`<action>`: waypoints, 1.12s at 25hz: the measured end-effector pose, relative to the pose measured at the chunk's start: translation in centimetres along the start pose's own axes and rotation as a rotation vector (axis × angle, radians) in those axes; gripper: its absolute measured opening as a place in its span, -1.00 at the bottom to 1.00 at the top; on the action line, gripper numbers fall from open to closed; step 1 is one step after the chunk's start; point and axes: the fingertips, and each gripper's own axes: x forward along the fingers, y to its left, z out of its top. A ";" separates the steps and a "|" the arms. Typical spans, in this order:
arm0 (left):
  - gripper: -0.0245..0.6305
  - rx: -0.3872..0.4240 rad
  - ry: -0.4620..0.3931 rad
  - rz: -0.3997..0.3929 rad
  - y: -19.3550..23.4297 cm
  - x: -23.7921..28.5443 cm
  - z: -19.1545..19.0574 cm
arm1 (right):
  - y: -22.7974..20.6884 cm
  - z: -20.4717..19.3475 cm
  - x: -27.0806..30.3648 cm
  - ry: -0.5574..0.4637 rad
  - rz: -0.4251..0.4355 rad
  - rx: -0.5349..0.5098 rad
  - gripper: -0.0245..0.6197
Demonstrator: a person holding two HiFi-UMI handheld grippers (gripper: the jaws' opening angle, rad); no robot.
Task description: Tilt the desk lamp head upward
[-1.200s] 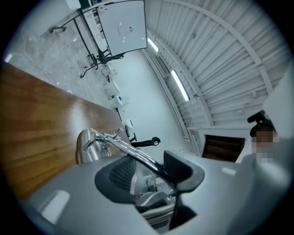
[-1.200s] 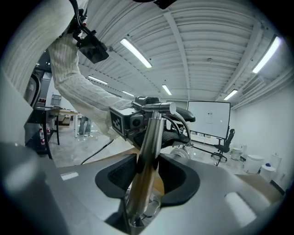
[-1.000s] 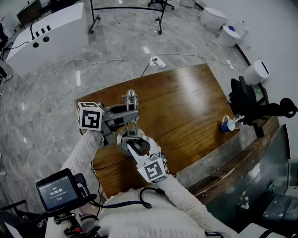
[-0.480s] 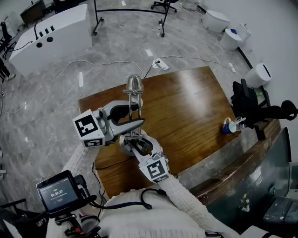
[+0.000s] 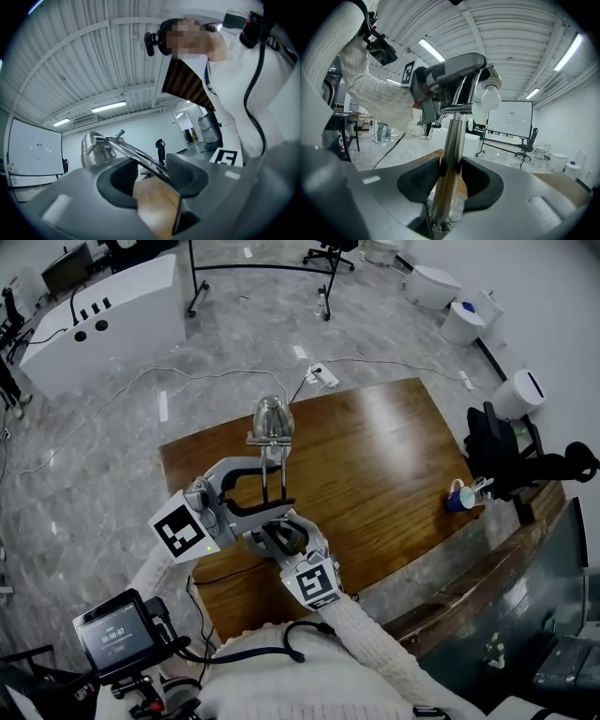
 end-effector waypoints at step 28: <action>-0.38 -0.295 -0.180 0.081 1.3 -1.1 1.1 | -0.1 -0.1 0.5 0.006 0.010 0.013 -0.47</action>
